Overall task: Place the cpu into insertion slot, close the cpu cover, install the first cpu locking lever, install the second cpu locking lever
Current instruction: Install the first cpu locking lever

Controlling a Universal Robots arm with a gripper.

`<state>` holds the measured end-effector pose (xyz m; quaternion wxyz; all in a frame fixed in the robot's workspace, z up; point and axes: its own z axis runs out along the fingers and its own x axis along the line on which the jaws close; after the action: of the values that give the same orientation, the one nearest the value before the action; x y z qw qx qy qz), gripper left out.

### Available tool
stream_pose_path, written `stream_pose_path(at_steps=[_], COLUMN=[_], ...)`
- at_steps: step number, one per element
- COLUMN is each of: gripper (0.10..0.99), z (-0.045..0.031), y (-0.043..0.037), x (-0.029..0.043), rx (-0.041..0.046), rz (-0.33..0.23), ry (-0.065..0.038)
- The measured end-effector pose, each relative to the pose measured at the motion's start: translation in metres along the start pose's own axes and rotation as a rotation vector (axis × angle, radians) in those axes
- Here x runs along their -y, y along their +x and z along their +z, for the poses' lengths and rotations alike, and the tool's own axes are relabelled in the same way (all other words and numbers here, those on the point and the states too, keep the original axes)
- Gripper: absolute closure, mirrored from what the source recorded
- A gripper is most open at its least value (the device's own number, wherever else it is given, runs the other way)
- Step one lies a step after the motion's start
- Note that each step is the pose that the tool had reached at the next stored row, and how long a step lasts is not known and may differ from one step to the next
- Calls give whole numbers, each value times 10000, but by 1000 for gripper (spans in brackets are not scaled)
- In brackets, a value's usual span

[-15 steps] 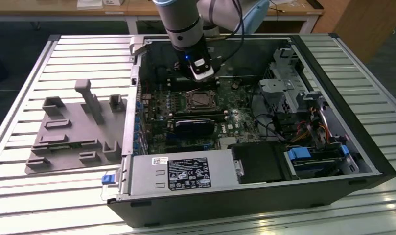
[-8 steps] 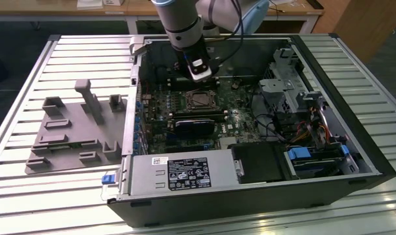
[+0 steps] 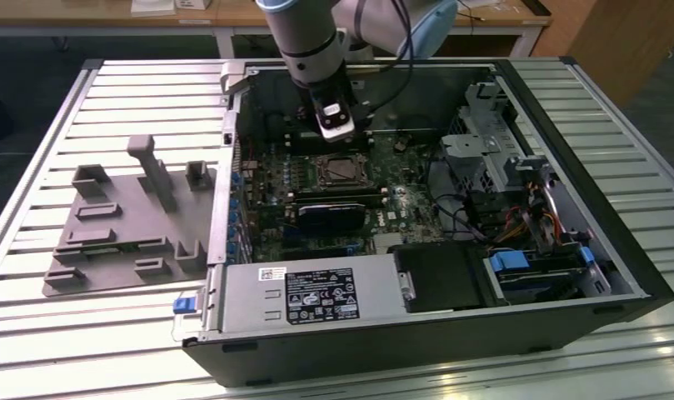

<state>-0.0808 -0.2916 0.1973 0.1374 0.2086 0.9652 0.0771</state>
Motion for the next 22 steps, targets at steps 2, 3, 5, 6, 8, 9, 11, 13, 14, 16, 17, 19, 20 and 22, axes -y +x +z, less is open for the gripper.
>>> stream_pose_path(at_steps=[2,3,5,6,8,9,11,13,14,16,17,19,20,22], gripper=[984,984,984,984,984,984,984,984,984,984,984,984,984,984], z=[13,20,32,38,47,51,62,64,64,64,64,53,42,12], y=[4,6,9,10,13,14,17,17,17,17,17,14,11,4], x=[2,2,4,5,8,9,10,11,11,11,11,8,6,-1], rx=[47,71,121,146,197,223,277,308,309,309,310,312,311,309], rz=[214,326,554,670,910,1032,1277,1415,1415,1415,1416,1416,1417,1417], ry=[52,79,133,162,225,257,313,348,349,349,349,348,349,348])
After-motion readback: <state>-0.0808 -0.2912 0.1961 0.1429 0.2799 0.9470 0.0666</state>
